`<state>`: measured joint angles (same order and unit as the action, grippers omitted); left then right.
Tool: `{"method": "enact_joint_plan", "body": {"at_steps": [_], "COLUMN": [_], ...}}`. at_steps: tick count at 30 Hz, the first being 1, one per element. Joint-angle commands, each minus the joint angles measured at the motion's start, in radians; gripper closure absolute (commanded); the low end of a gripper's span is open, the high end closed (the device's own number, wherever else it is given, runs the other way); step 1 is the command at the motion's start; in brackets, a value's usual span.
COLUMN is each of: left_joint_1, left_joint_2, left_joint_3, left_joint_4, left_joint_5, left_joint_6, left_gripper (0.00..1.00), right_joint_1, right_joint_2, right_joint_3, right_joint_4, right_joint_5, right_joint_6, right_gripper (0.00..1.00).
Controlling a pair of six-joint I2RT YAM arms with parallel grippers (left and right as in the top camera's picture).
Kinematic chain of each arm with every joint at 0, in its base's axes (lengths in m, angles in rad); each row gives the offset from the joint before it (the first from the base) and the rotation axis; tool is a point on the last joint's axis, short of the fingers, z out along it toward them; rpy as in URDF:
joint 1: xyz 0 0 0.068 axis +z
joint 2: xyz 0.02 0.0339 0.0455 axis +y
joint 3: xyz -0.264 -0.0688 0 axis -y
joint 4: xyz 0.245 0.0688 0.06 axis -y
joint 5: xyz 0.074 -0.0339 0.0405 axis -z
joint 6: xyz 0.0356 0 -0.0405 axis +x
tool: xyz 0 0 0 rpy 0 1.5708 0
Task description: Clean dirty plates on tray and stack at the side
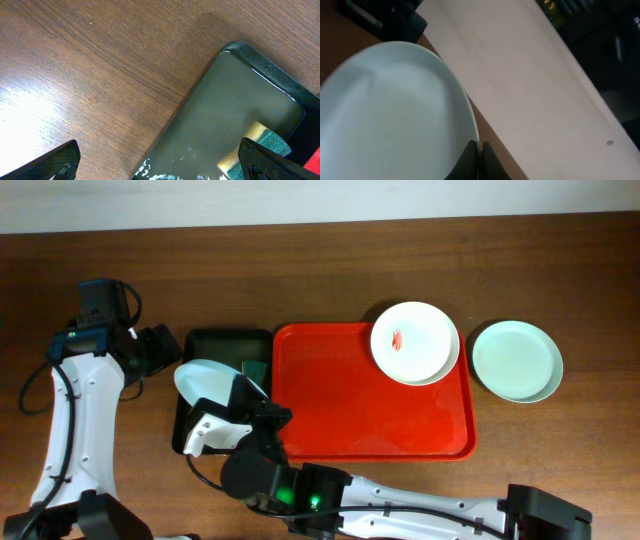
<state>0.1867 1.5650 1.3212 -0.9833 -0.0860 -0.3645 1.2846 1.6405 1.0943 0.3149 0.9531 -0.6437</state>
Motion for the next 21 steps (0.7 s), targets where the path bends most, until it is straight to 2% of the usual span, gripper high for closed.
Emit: {"method": "enact_joint_plan", "body": {"at_steps": [1, 3, 6, 21], "left_joint_1": [0.004, 0.004, 0.004, 0.004], "left_joint_2": [-0.005, -0.005, -0.005, -0.005], "left_joint_3": [0.009, 0.009, 0.009, 0.009], "left_joint_4": [0.001, 0.001, 0.001, 0.001], "left_joint_5": [0.003, 0.003, 0.003, 0.003], "left_joint_6": [-0.017, -0.017, -0.017, -0.017], "left_gripper": [0.01, 0.01, 0.01, 0.01], "right_joint_1": [0.005, 0.005, 0.005, 0.000], "right_joint_2": [-0.001, -0.001, 0.000, 0.000], "right_joint_3": [0.022, 0.022, 0.022, 0.022], "right_joint_4": [0.061, 0.068, 0.069, 0.211], "right_joint_5": [-0.026, -0.068, -0.071, -0.077], "right_joint_6": [-0.160, -0.270, -0.322, -0.321], "right_gripper": [0.96, 0.96, 0.96, 0.96]}}
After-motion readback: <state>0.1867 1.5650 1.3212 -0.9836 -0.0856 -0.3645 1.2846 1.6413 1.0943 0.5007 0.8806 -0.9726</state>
